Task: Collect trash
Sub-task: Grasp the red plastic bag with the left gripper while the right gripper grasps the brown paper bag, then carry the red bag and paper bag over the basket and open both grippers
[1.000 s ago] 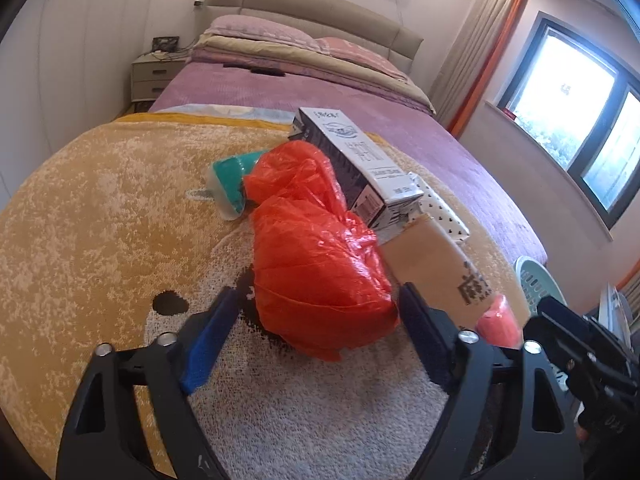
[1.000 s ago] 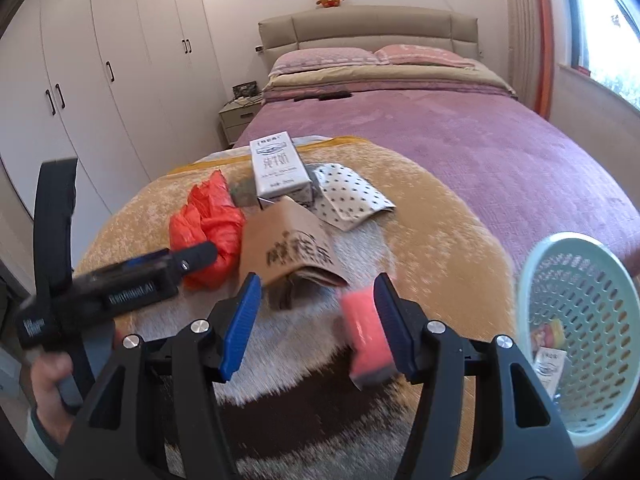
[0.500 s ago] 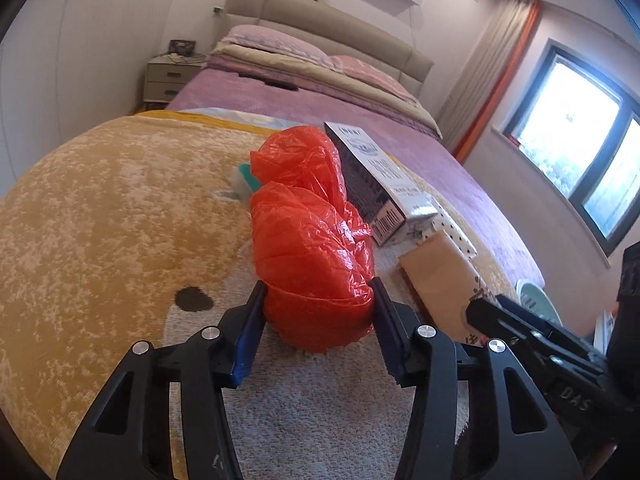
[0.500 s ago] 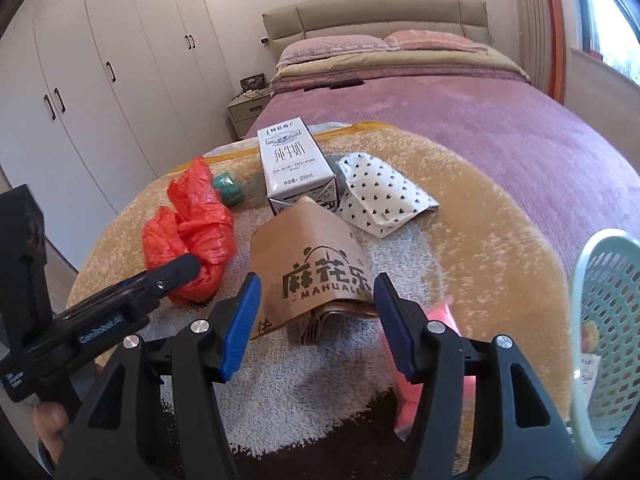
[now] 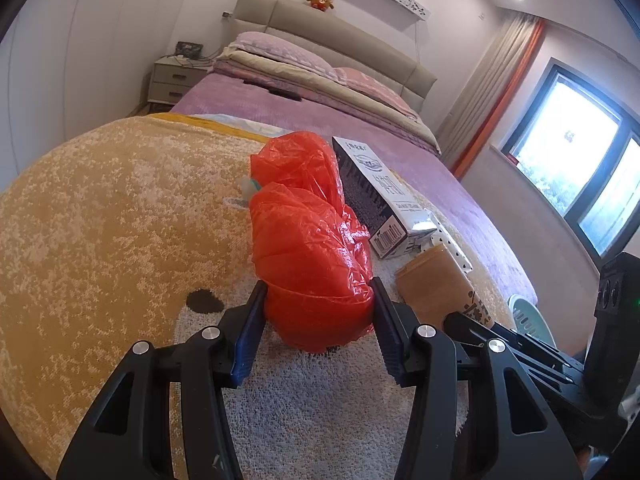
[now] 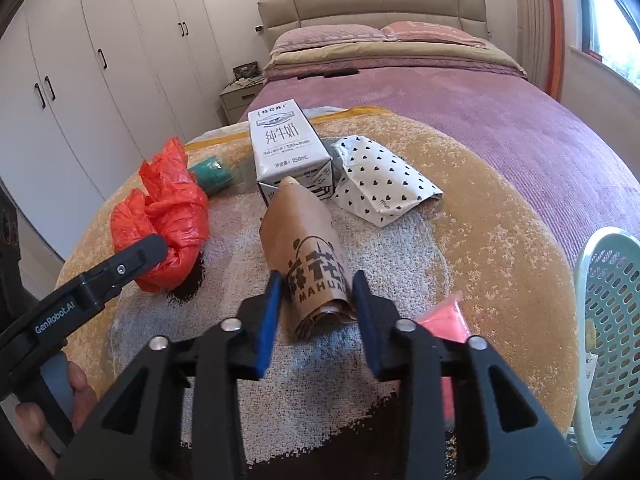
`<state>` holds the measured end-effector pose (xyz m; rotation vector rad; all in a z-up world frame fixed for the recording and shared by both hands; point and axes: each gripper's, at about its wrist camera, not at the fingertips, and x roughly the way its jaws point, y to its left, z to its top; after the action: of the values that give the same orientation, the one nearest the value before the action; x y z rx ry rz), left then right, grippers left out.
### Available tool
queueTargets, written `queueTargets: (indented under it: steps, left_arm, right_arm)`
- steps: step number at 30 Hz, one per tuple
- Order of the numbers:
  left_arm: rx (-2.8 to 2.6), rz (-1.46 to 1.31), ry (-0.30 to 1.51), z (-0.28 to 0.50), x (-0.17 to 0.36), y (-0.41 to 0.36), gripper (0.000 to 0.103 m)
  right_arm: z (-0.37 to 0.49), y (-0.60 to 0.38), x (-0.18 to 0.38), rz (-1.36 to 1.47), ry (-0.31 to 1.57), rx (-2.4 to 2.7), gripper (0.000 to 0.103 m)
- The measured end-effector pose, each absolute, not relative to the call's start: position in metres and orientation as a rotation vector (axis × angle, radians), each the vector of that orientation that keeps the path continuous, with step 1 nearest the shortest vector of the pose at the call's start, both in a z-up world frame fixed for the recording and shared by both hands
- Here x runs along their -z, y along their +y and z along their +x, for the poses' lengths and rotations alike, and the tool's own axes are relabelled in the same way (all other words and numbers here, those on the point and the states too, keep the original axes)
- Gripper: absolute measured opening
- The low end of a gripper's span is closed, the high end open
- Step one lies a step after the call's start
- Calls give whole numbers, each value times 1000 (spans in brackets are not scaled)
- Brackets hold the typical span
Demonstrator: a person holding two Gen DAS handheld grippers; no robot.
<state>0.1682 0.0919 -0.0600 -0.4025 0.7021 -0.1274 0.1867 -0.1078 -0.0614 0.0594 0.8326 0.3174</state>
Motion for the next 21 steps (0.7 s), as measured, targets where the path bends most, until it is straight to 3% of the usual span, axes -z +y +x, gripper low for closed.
queueTargets:
  steps: [21]
  left_arm:
    - [259,-288,642,134,16,33,46]
  right_arm:
    - [123,-164,17,123,708,-276,22]
